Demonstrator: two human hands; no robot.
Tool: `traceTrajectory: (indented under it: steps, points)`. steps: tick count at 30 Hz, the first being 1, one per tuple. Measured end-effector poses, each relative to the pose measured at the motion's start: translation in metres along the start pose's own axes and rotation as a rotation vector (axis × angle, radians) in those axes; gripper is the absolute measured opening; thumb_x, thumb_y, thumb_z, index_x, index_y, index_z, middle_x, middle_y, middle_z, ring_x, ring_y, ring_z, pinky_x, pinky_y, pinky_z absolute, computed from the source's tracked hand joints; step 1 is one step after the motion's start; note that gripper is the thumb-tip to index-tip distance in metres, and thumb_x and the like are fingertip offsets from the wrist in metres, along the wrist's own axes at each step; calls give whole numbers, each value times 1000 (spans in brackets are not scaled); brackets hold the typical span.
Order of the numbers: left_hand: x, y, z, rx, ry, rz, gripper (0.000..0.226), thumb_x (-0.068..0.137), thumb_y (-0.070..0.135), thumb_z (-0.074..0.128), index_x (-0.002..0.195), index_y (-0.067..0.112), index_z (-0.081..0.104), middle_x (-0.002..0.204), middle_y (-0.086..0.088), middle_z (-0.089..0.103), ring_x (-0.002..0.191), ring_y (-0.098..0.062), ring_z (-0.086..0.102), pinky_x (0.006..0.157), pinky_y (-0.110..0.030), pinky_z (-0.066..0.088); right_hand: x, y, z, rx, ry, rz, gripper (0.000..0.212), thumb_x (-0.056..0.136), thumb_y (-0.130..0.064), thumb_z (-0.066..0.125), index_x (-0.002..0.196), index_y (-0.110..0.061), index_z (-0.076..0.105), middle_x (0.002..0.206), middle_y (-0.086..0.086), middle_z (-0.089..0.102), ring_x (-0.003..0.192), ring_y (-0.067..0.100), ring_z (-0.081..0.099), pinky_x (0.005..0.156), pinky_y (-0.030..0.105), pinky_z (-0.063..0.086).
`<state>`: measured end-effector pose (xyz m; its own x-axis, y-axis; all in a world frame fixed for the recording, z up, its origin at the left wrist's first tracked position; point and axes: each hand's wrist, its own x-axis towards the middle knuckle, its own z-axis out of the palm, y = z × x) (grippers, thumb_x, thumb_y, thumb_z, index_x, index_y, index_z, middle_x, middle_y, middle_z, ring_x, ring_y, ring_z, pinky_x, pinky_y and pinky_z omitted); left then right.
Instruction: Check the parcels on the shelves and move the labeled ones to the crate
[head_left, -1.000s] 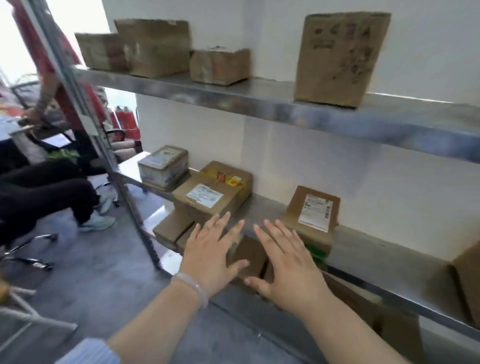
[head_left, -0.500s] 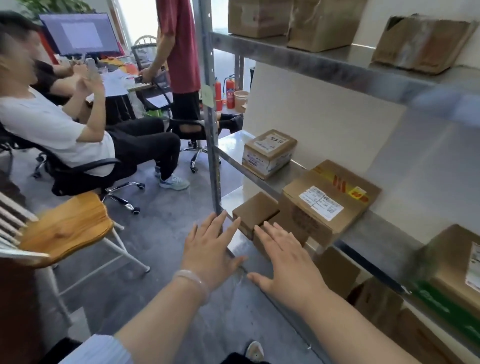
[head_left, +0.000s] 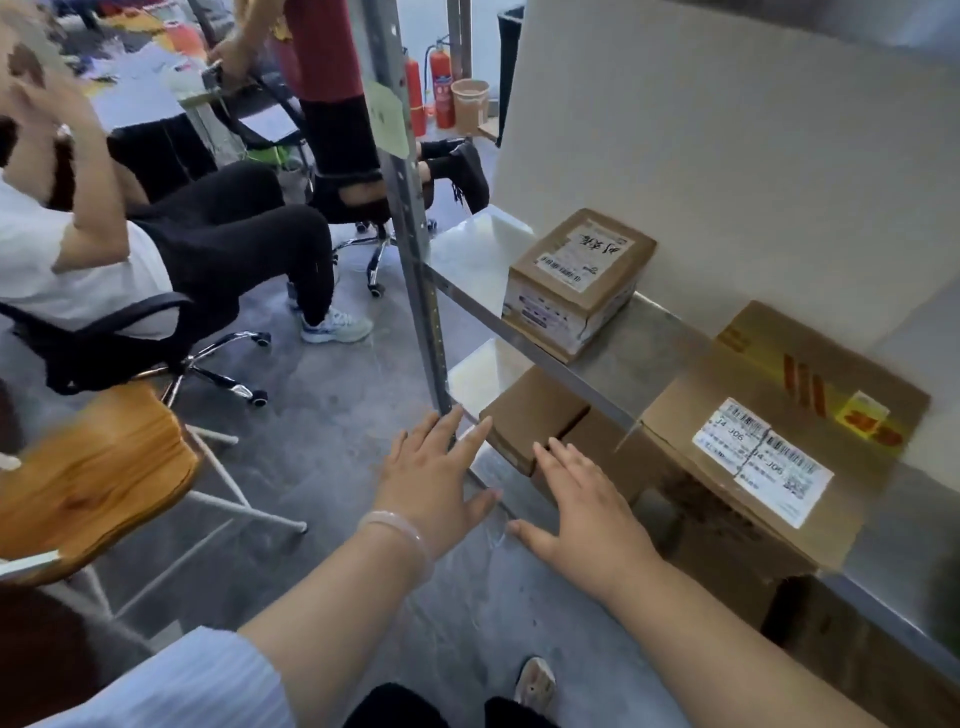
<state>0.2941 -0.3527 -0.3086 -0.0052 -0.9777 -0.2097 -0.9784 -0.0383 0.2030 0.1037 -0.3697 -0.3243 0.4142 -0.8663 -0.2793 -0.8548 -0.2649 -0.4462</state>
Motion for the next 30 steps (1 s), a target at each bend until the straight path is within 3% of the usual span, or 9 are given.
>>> traceTrajectory:
  steps: [9, 16, 22, 26, 30]
  points:
    - [95, -60, 39, -40, -197, 199, 77, 93, 64, 42, 154, 42, 1, 165, 7, -3, 151, -19, -2, 123, -39, 6, 70, 1, 35, 129, -1, 339, 86, 88, -65, 48, 155, -34, 2, 163, -12, -2, 149, 10, -2, 118, 32, 7]
    - [182, -98, 76, -30, -243, 392, 76, 93, 62, 44, 155, 39, 7, 165, 4, 4, 151, -20, 5, 122, -41, 13, 121, -15, 94, 221, 29, 540, 83, 90, -60, 48, 155, -31, 6, 163, -10, 3, 149, 11, 3, 120, 32, 10]
    - [233, -107, 128, -41, -337, 427, 73, 93, 60, 46, 154, 41, 10, 165, 6, 7, 150, -20, 10, 121, -36, 17, 165, -4, 139, 339, 78, 589, 79, 93, -51, 50, 155, -32, 4, 162, -14, 2, 148, 6, 2, 117, 27, 10]
    - [273, -103, 159, -168, -367, 353, 67, 96, 46, 52, 153, 40, 18, 163, 6, 13, 149, -19, 14, 119, -33, 19, 191, 33, 160, 368, 135, 662, 76, 96, -46, 50, 155, -32, 5, 162, -12, 7, 147, 9, 9, 116, 27, 16]
    - [300, -97, 190, -116, -388, 416, 69, 96, 45, 51, 154, 41, 14, 164, 3, 7, 149, -24, 12, 119, -32, 16, 219, 60, 175, 443, 250, 709, 76, 96, -42, 52, 155, -30, 7, 161, -8, 13, 146, 12, 16, 116, 29, 21]
